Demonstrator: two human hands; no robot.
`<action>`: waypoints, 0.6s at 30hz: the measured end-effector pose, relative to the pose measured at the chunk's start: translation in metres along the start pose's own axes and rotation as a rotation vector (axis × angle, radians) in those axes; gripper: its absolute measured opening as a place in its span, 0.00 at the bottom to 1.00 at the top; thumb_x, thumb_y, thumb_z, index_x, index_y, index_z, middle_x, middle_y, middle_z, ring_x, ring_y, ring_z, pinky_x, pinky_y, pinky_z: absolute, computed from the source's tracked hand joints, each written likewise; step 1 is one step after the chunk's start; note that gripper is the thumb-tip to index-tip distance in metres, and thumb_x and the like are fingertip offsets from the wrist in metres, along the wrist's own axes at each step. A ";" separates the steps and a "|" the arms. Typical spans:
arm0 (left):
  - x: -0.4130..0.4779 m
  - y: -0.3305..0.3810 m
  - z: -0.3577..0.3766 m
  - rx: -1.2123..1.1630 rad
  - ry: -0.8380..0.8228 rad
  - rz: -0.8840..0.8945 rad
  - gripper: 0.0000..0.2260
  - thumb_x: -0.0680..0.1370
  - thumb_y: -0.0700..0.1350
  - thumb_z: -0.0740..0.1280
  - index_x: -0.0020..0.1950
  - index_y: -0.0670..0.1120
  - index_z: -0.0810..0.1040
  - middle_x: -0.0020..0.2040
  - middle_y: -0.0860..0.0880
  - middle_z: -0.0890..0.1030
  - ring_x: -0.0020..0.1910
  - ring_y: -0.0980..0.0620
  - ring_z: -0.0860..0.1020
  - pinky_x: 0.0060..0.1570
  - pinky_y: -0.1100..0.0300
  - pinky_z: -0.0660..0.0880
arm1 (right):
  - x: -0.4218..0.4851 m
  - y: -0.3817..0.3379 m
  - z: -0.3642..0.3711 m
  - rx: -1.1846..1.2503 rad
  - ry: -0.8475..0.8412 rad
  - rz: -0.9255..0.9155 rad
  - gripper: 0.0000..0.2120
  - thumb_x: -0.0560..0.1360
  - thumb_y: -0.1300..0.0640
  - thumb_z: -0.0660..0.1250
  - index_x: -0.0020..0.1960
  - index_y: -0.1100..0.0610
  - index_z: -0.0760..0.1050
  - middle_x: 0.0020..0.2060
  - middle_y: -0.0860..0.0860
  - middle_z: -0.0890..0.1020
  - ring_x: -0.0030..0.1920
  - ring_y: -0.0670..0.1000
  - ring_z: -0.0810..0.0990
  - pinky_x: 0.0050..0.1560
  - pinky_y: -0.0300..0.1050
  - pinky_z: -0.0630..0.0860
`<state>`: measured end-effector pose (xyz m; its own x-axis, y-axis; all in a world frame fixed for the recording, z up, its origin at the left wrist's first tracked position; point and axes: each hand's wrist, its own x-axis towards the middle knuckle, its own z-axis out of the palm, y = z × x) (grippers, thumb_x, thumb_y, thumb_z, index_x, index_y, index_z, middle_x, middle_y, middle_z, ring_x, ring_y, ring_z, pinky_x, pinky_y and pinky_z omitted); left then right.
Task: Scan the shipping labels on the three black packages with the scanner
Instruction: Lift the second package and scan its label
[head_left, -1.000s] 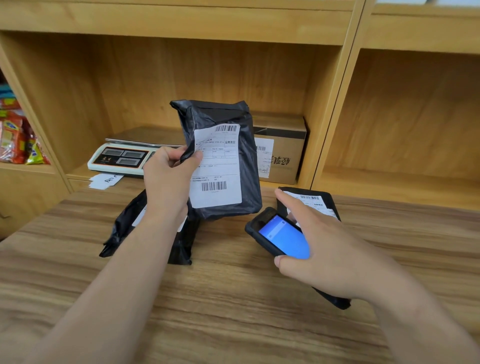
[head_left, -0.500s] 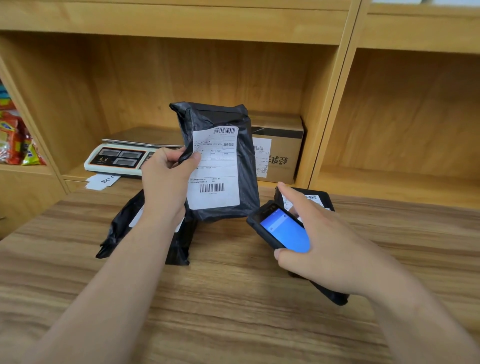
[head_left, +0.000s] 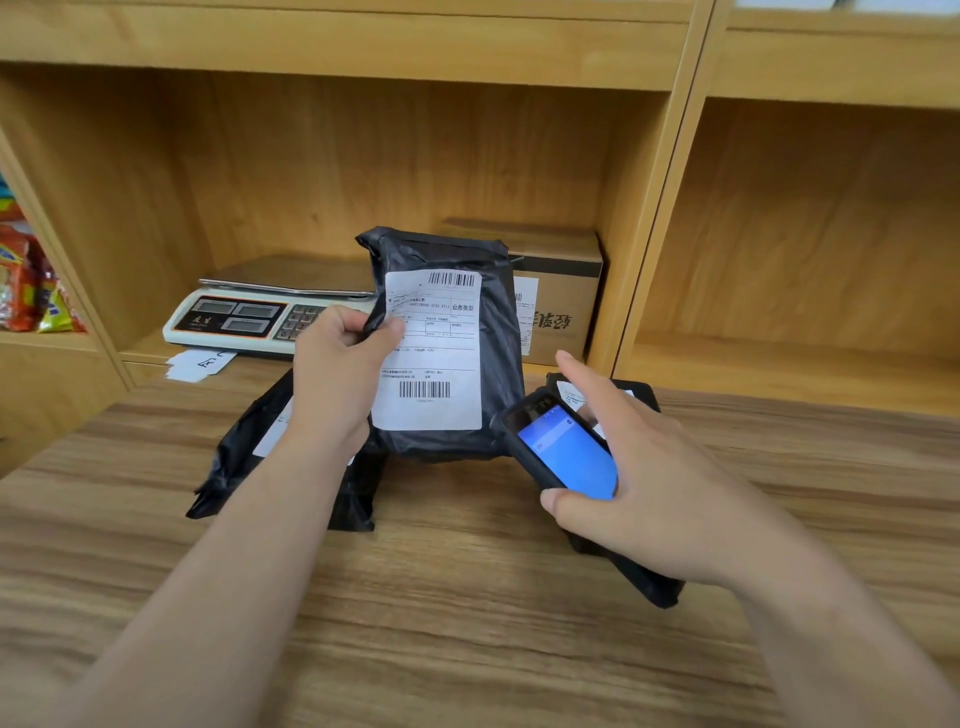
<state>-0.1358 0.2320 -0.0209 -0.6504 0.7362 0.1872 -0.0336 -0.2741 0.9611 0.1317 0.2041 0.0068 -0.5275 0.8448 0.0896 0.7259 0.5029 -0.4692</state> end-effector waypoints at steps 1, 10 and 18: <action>0.000 -0.001 0.000 0.010 -0.006 -0.007 0.09 0.76 0.40 0.76 0.43 0.46 0.77 0.55 0.30 0.85 0.51 0.38 0.86 0.59 0.29 0.79 | 0.000 0.000 0.000 0.003 0.005 -0.003 0.49 0.68 0.36 0.69 0.75 0.26 0.37 0.71 0.34 0.63 0.68 0.41 0.64 0.57 0.44 0.63; -0.005 -0.006 0.005 0.158 -0.077 -0.072 0.07 0.81 0.40 0.72 0.46 0.45 0.76 0.51 0.40 0.88 0.51 0.40 0.88 0.53 0.36 0.84 | 0.000 -0.001 -0.003 0.028 0.031 -0.010 0.49 0.69 0.38 0.70 0.76 0.27 0.38 0.73 0.36 0.63 0.63 0.39 0.63 0.57 0.44 0.61; -0.004 -0.014 0.004 0.356 -0.156 -0.168 0.05 0.83 0.42 0.68 0.49 0.44 0.76 0.51 0.37 0.87 0.50 0.39 0.87 0.53 0.35 0.84 | -0.001 0.000 -0.005 0.055 0.047 -0.018 0.49 0.70 0.39 0.71 0.76 0.26 0.38 0.73 0.36 0.63 0.69 0.41 0.62 0.58 0.43 0.61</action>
<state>-0.1300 0.2352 -0.0342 -0.5348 0.8446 0.0237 0.1528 0.0691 0.9858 0.1347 0.2044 0.0110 -0.5184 0.8438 0.1389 0.6903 0.5088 -0.5145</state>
